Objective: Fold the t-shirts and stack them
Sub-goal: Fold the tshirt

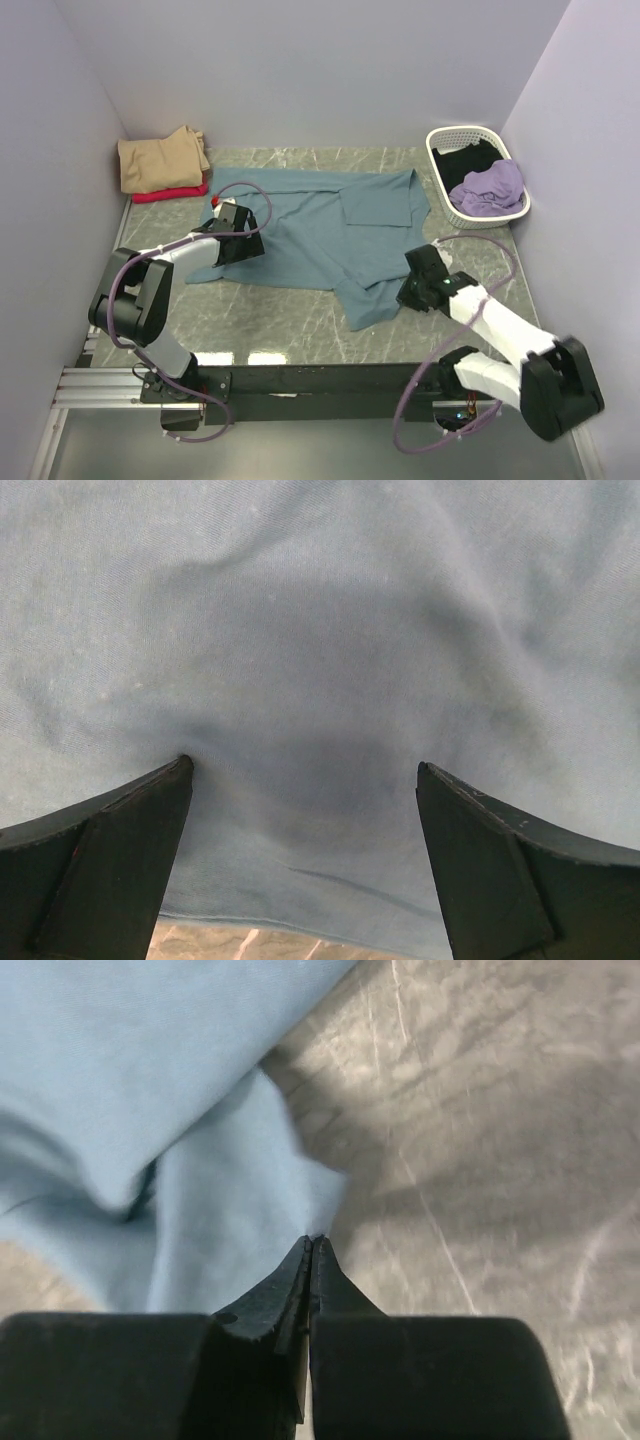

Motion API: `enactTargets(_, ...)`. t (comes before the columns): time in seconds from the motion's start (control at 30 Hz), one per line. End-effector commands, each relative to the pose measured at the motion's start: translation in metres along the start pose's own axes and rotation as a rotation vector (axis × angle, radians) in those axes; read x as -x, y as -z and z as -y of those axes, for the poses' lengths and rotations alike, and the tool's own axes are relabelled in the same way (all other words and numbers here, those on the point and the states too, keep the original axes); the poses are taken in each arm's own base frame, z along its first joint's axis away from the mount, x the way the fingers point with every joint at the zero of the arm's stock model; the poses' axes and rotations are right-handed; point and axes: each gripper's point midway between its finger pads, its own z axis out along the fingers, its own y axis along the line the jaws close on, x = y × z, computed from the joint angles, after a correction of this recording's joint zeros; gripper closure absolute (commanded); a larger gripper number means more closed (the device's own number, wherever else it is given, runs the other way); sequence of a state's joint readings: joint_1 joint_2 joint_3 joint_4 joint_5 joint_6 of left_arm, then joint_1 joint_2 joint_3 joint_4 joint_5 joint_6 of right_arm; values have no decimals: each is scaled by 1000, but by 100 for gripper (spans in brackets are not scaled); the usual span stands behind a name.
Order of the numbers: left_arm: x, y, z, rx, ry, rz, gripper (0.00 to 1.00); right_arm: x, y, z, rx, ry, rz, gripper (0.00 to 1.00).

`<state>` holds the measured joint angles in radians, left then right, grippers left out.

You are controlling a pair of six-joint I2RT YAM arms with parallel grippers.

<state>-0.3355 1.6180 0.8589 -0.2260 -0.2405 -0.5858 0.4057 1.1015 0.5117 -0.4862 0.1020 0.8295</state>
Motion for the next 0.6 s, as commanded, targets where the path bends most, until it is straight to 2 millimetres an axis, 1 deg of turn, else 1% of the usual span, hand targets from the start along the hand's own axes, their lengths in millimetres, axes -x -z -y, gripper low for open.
enactTargets(0.0,-11,6,9,-60,-3,-54,1,18,43,-4,47,-40,84,100)
enactTargets(0.03,-11,7,9,-62,-3,-54,1,18,49,-3,50,-53,84,100)
enactTargets(0.07,-10,8,10,-68,-3,-53,1,13,58,2,46,-55,77,100)
enactTargets(0.1,-12,8,11,-74,-4,-58,0,13,64,1,59,-72,79,100)
enactTargets(0.17,-10,9,13,-84,-5,-56,1,6,72,5,72,-79,63,100)
enactTargets(0.23,-10,9,15,-96,-8,-60,1,-1,74,8,75,-94,43,100)
enactTargets(0.3,-11,10,16,-103,-9,-64,1,-9,74,14,67,-107,23,96)
enactTargets(0.37,-12,10,16,-103,-12,-69,1,-15,79,14,80,-113,6,98)
enactTargets(0.4,-12,10,16,-103,-12,-69,1,-15,83,12,93,-121,8,97)
enactTargets(0.47,-11,11,16,-106,-11,-67,1,-13,90,12,105,-132,19,89)
enactTargets(0.5,-11,12,17,-108,-13,-70,1,-9,95,9,115,-136,36,72)
enactTargets(0.53,-11,12,17,-107,-12,-72,1,-5,98,10,108,-136,54,63)
enactTargets(0.57,-10,13,17,-108,-13,-68,0,8,105,13,87,-142,109,54)
